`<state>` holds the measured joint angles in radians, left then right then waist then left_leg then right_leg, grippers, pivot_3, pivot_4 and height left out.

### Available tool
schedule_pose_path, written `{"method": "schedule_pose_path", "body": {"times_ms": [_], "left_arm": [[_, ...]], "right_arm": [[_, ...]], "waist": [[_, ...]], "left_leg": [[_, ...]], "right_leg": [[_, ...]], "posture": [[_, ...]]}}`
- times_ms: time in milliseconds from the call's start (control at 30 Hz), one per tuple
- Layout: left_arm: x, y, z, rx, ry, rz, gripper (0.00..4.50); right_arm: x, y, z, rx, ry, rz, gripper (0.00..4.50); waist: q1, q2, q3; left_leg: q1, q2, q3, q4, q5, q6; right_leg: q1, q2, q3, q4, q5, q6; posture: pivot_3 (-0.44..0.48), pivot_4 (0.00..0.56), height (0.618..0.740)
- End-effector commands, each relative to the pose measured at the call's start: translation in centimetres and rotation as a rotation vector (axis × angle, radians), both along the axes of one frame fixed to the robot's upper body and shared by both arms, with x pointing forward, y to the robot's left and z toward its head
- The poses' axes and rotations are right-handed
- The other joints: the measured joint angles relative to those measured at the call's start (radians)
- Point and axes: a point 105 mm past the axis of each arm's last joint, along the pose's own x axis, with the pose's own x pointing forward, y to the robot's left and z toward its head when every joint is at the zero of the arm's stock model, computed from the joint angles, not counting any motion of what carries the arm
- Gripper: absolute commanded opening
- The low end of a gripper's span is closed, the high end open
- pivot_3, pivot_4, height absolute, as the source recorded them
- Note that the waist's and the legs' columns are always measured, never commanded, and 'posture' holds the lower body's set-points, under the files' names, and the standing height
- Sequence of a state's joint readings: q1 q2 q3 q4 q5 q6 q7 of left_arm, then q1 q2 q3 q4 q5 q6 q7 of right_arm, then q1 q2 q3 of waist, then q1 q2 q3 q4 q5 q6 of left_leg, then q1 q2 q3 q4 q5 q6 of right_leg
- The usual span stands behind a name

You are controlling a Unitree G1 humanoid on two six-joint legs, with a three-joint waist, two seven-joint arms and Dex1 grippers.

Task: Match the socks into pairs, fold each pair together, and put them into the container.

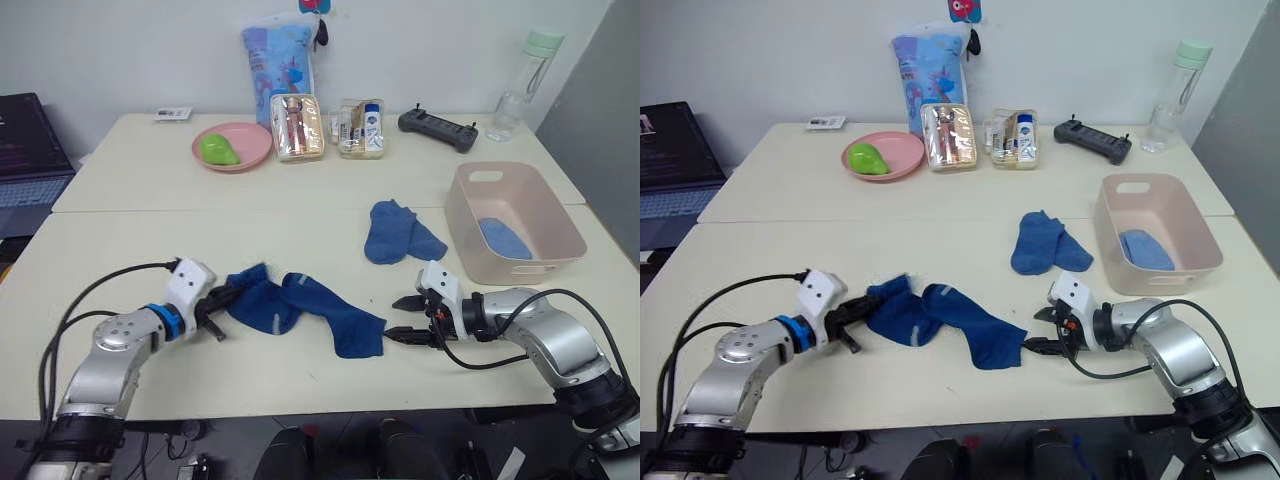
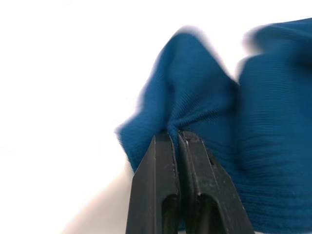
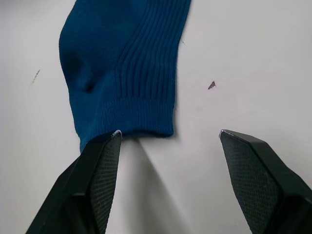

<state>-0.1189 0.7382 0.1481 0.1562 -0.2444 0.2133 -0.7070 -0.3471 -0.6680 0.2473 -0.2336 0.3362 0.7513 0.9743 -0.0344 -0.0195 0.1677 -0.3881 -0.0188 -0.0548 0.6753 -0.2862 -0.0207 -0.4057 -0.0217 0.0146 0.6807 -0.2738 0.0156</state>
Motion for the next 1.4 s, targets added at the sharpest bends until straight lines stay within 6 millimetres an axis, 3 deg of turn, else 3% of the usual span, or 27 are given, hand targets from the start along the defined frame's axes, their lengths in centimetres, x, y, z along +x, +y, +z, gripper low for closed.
{"method": "schedule_pose_path", "body": {"times_ms": [33, 267, 333, 400, 533, 633, 733, 800, 833, 967, 1133, 1233, 1300, 1400], "left_arm": [[-0.9, 4.7, 0.0, 0.079, 0.007, 0.152, 0.02], [0.1, 7.8, 1.5, 0.162, -0.11, 0.333, 0.02], [0.3, 6.6, 2.2, 0.07, -0.141, 0.291, 0.02], [0.1, 4.9, 2.7, -0.037, -0.145, 0.216, 0.72], [-0.4, 4.9, 4.5, -0.133, -0.18, 0.198, 1.96], [-1.6, 2.8, 6.2, -0.255, -0.136, 0.053, 2.92], [-1.9, 2.0, 7.3, -0.216, -0.099, -0.01, 3.9], [-1.4, 2.6, 8.3, -0.185, -0.136, 0.029, 4.48], [-1.3, 2.6, 8.5, -0.194, -0.139, 0.033, 4.48], [-1.4, -0.6, 8.6, -0.237, -0.105, -0.096, 4.48], [0.8, -6.0, 7.2, -0.244, -0.087, -0.176, 4.48], [2.5, -8.8, 5.6, -0.242, -0.051, -0.2, 4.48], [3.1, -9.1, 4.7, -0.243, -0.027, -0.186, 4.48], [3.8, -10.1, 1.9, -0.198, 0.061, -0.208, 4.48]], "right_arm": [[0.3, 0.0, 1.2, 0.018, -0.048, 0.0, 3.45], [0.1, 0.2, 1.4, 0.029, -0.039, 0.013, 3.45], [-0.1, 0.3, 1.4, 0.032, -0.034, 0.02, 3.45], [-0.3, 0.4, 1.1, 0.029, -0.019, 0.023, 3.45], [-0.3, 0.0, 0.5, 0.001, -0.004, -0.005, 3.45], [-1.1, 0.2, 0.8, 0.059, 0.062, -0.017, 3.45], [-1.8, -0.2, 0.4, 0.034, 0.071, -0.015, 3.45], [-1.8, -0.4, 0.5, 0.036, 0.07, -0.027, 3.45], [-1.9, -0.4, 0.5, 0.036, 0.071, -0.027, 3.45], [-2.7, -0.2, 0.5, 0.037, 0.092, 0.008, 3.45], [-3.3, 0.5, -0.6, 0.013, 0.126, 0.02, 3.45], [-3.0, 1.0, -1.0, 0.008, 0.122, 0.007, 3.45], [-3.1, 1.4, -0.9, 0.029, 0.132, 0.009, 3.45], [-3.4, 2.2, -0.8, 0.048, 0.142, 0.018, 3.45]], "waist": [[0.0, 0.0, 0.0], [0.008, 0.0, 0.0], [0.009, 0.0, 0.0], [0.009, 0.0, 0.0], [0.009, -0.001, 0.0], [0.008, -0.001, 0.0], [0.009, -0.001, 0.0], [0.009, -0.001, 0.0], [0.009, -0.001, 0.0], [0.008, -0.001, 0.0], [0.018, -0.002, -0.001], [0.019, -0.004, -0.002], [0.014, -0.004, -0.002], [0.003, -0.004, -0.002]], "left_leg": [[0.0, 0.0, 0.0, 0.0, 0.0, 0.0], [0.001, 0.0, 0.0, -0.001, 0.0, 0.0], [0.001, 0.0, 0.0, -0.001, 0.0, 0.0], [-0.001, 0.0, 0.0, -0.001, 0.0, 0.0], [-0.003, 0.0, 0.0, 0.0, 0.0, 0.0], [-0.003, 0.0, 0.0, 0.0, 0.0, 0.0], [-0.003, 0.0, -0.001, 0.0, 0.0, 0.0], [-0.003, 0.0, -0.001, 0.0, 0.0, 0.0], [-0.003, 0.0, -0.001, 0.0, 0.0, 0.0], [-0.003, 0.0, 0.0, 0.0, 0.0, 0.0], [-0.003, -0.001, -0.001, 0.001, 0.0, 0.0], [-0.003, -0.001, -0.001, 0.001, 0.0, 0.0], [-0.002, -0.001, -0.001, 0.001, 0.0, 0.0], [-0.001, 0.0, -0.001, 0.001, 0.0, 0.0]], "right_leg": [[0.0, 0.0, 0.0, 0.0, 0.0, 0.0], [0.001, -0.001, 0.0, -0.001, 0.0, 0.0], [0.001, -0.001, 0.0, -0.001, 0.0, 0.0], [0.0, -0.001, 0.0, -0.001, 0.0, 0.0], [-0.001, -0.001, -0.001, -0.001, 0.0, 0.0], [-0.001, -0.001, -0.001, -0.001, 0.0, 0.0], [-0.001, -0.001, -0.001, -0.001, 0.0, 0.0], [-0.001, -0.001, -0.001, -0.001, 0.0, 0.0], [0.0, -0.001, -0.001, -0.001, 0.0, 0.0], [-0.001, -0.001, -0.001, -0.001, 0.0, 0.0], [0.001, -0.001, -0.001, -0.001, 0.0, 0.0], [0.001, -0.001, -0.001, -0.001, 0.0, 0.0], [0.001, 0.0, -0.001, 0.0, 0.0, 0.0], [0.0, 0.001, 0.0, 0.0, 0.0, 0.0]], "posture": [[0.0, 0.15, 0.74], [0.0, 0.15, 0.74], [0.0, 0.15, 0.74], [0.0, 0.15, 0.74], [0.0, 0.15, 0.74], [0.0, 0.15, 0.74], [0.0, 0.15, 0.74], [0.0, 0.15, 0.74], [0.0, 0.15, 0.74], [0.0, 0.15, 0.74], [0.0, 0.15, 0.74], [0.0, 0.15, 0.74], [0.0, 0.15, 0.74], [0.0, 0.15, 0.74]]}}
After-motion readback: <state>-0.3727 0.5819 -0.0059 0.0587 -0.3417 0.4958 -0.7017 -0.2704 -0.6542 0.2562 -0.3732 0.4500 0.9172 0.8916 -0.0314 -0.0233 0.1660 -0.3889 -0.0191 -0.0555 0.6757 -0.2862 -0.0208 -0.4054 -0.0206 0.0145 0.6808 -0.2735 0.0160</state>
